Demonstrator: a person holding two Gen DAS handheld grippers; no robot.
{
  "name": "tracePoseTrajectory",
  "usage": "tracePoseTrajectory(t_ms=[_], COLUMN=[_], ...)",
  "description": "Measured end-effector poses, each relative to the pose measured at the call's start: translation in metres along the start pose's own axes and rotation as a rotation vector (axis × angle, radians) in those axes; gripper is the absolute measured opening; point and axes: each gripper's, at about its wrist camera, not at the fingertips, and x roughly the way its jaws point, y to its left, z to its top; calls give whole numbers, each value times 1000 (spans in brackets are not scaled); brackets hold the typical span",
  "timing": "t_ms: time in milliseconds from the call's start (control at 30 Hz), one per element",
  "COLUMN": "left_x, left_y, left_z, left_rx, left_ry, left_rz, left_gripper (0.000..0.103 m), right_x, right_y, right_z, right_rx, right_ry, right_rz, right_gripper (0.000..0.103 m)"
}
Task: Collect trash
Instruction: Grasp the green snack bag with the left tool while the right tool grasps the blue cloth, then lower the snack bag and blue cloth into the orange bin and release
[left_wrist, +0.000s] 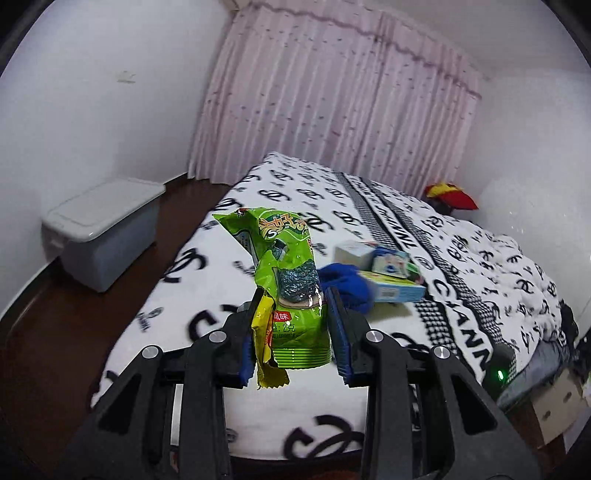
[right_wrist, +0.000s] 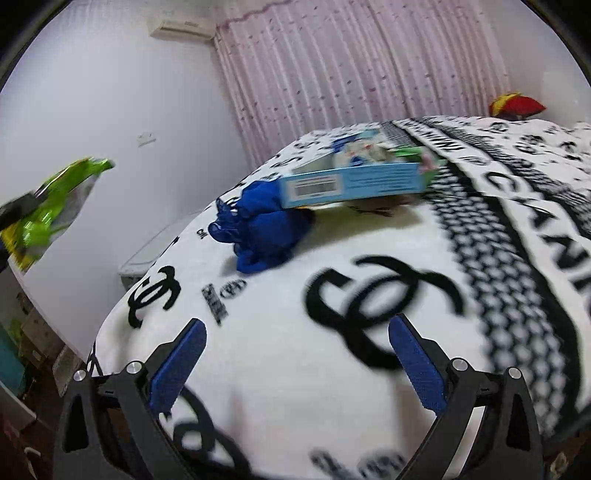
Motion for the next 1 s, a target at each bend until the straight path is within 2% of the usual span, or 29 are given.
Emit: tracePoseTrajectory(t_ms=[67, 200, 333, 400, 433, 467, 567, 633, 1000], left_x=[-1, 4, 10, 13, 14, 14, 15, 13, -16], left_y=[11, 36, 49, 51, 51, 50, 50, 48, 24], left_z=[-1, -4, -8, -11, -12, -13, -18, -21, -38], left_rx=[-9, -37, -57, -55, -54, -53, -50, -45, 1], left_ry=[-2, 9, 29, 40, 44, 47, 59, 65, 68], left_rz=[13, 19, 9, 4, 2, -1, -13, -20, -48], left_gripper=[33, 33, 33, 33, 33, 33, 33, 33, 33], right_x=[20, 55, 93, 108, 113, 116, 107, 94, -8], right_y=[9, 25, 36, 40, 41, 42, 45, 43, 50], right_z=[13, 45, 73, 80, 82, 83, 80, 76, 49], right_rx=[-14, -33, -34, -54, -62, -63, -81, -73, -105], right_ry=[13, 12, 64, 83, 98, 116, 105, 103, 81], right_rz=[12, -20, -43, -63, -63, -62, -65, -38, 100], right_gripper=[97, 97, 97, 90, 68, 60, 55, 54, 53])
